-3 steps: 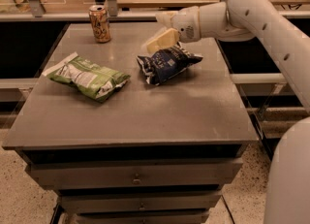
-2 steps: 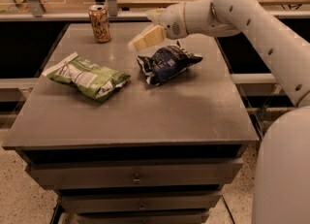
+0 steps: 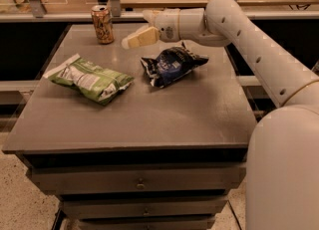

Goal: Move orange can near blue chip bag

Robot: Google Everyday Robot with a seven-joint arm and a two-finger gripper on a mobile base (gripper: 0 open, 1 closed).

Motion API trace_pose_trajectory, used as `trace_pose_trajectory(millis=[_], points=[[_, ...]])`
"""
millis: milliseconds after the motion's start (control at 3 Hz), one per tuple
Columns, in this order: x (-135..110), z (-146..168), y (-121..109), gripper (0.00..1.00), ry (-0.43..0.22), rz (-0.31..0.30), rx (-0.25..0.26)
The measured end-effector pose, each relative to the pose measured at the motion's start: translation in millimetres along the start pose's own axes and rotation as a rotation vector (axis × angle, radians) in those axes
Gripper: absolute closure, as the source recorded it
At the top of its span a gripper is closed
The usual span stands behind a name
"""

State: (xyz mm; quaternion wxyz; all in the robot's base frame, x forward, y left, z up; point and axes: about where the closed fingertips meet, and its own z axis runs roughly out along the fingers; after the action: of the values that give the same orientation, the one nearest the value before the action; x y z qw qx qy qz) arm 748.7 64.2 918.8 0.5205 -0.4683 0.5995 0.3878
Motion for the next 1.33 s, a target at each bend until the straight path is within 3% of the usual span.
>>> trace_pose_trajectory(millis=[333,1000,1333], points=[[0.0,0.1,0.0,0.0,0.0,0.0,0.0],[-12.5,40.5,-15.1,0.0,-0.076,0.06,0.073],[-20.6,60.3,-17.1,0.0,-0.039,0.046,0.087]])
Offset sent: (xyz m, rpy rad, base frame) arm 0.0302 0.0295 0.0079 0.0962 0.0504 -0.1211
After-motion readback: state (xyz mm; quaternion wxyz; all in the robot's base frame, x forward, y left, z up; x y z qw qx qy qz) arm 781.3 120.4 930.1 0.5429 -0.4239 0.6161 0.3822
